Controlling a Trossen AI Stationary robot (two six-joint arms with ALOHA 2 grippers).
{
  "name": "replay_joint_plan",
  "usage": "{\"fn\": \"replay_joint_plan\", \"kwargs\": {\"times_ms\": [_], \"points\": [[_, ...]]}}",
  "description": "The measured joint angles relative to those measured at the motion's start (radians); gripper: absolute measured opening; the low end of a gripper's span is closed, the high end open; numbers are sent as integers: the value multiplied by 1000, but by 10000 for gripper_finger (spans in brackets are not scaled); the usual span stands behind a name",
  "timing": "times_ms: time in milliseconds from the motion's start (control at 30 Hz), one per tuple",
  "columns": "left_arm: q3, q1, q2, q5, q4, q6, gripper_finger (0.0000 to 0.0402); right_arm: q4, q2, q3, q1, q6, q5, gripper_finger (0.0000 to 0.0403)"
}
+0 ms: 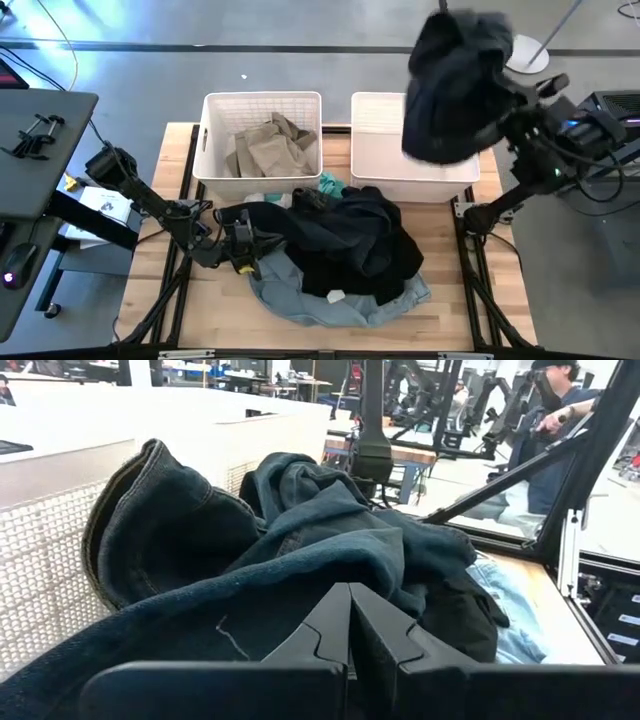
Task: Sort clothes
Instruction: Put the black shorts into the right white laundry bin
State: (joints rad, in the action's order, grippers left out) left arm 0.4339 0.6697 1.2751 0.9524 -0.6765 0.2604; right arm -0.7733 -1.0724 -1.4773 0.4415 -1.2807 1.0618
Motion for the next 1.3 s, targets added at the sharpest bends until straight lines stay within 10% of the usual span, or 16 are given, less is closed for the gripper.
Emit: {"fn": "replay_joint_plan", "kwargs": {"times_ms": [267,533,933,1300], "points": [[0,0,0,-7,0,60,0,609,16,63,-242,384,118,14],[0,1,0,-68,-1,122,0,1264,12,224,-527,1103,-288,14],[0,1,0,-79,-2,141,0,1415,-43,409,-950,1416,-785,25],[-1,1,0,-97,-1,140,0,1689,-213,302,-1098,1533,-989,188]]}}
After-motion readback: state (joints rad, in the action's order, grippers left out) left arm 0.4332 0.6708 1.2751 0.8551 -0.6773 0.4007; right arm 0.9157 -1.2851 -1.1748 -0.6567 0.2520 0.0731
